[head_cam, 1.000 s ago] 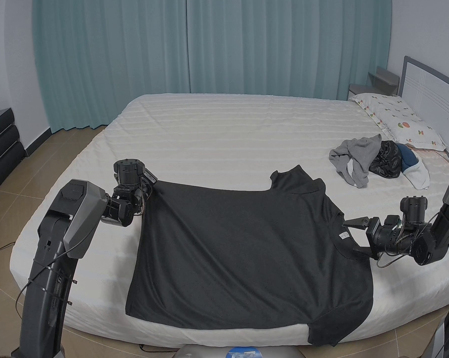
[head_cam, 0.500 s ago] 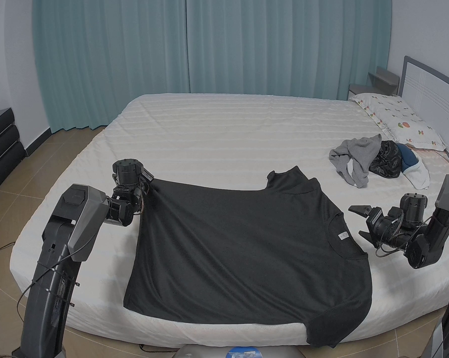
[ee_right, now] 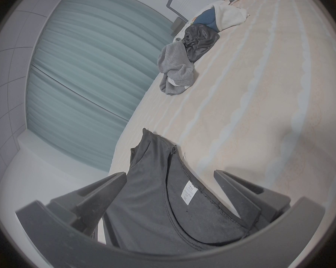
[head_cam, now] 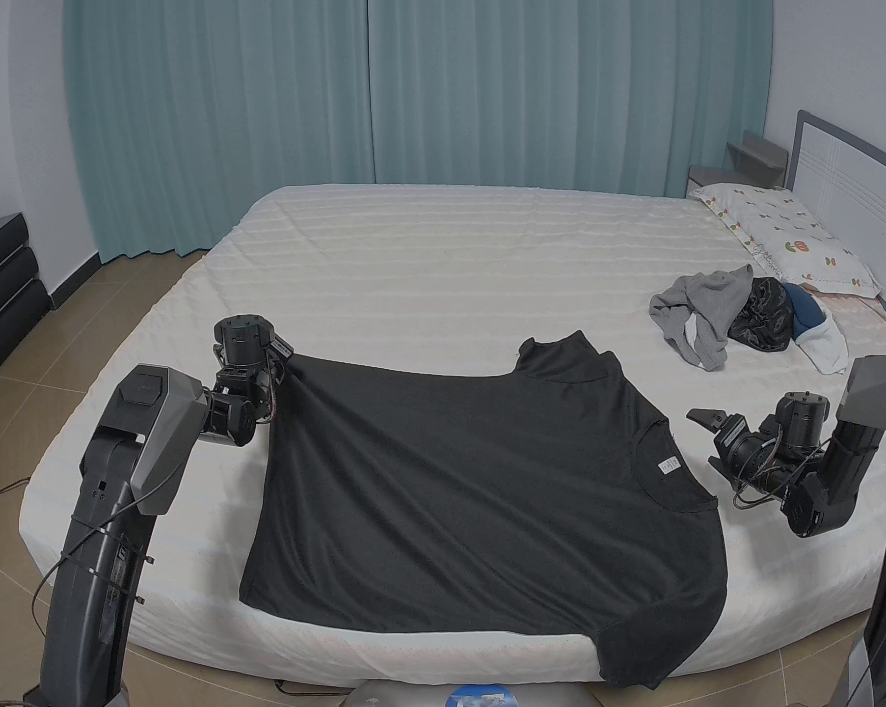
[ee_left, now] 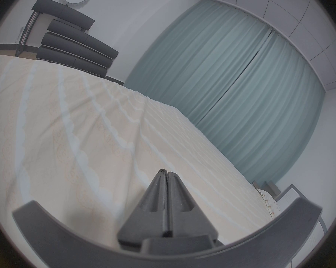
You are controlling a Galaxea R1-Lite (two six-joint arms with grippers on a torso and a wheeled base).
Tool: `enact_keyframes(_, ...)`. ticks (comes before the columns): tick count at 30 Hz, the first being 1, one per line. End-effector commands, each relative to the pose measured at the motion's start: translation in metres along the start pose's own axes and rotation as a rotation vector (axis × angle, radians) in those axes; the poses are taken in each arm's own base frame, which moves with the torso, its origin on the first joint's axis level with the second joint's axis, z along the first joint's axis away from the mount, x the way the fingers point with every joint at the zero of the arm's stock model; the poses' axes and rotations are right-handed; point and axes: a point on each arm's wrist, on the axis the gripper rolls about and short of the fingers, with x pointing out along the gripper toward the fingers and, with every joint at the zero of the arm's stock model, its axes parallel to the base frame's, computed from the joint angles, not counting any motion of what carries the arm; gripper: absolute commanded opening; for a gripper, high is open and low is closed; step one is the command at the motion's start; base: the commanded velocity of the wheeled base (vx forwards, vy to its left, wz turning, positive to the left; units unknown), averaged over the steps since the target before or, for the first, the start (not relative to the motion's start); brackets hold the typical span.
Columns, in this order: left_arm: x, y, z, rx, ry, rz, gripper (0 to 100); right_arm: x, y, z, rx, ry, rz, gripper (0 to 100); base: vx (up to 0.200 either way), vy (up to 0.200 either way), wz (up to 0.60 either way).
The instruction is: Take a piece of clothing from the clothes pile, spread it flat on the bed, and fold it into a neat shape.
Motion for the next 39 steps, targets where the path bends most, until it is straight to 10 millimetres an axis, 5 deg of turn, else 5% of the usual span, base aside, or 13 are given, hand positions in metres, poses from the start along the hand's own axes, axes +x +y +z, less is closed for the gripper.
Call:
enact_keyframes(1, 0.0, 0.001, -0.002, 0.001, 0.006, -0.001, 0, 0.003, -0.005, -0.002, 0.005, 0.009, -0.013, 100, 0.0, 0.0, 0.0)
enact_keyframes(11, -0.001, -0.001, -0.006, 0.005, 0.021, -0.005, 0, 0.003, -0.007, -0.003, 0.006, 0.011, -0.016, 100, 0.0, 0.0, 0.0)
enact_keyframes(12, -0.001, -0.001, -0.006, 0.005, 0.021, -0.005, 100, 0.003, -0.006, -0.004, 0.005, 0.013, -0.015, 100, 0.0, 0.0, 0.0)
enact_keyframes(23, -0.012, -0.003, 0.006, -0.031, 0.025, 0.024, 100, 0.002, -0.007, -0.004, 0.007, 0.017, -0.018, 100, 0.0, 0.0, 0.0)
enact_keyframes(26, -0.044, -0.012, 0.042, -0.12, 0.034, 0.048, 100, 0.0, -0.006, -0.003, 0.009, 0.016, -0.016, 100, 0.0, 0.0, 0.0)
enact_keyframes(30, -0.086, -0.011, 0.063, -0.139, 0.121, 0.06, 100, -0.001, -0.007, -0.003, 0.011, 0.013, -0.02, 100, 0.0, 0.0, 0.0)
enact_keyframes(39, -0.164, 0.029, 0.045, -0.113, 0.279, 0.102, 100, -0.005, -0.009, -0.003, 0.019, 0.018, -0.03, 100, 0.0, 0.0, 0.0)
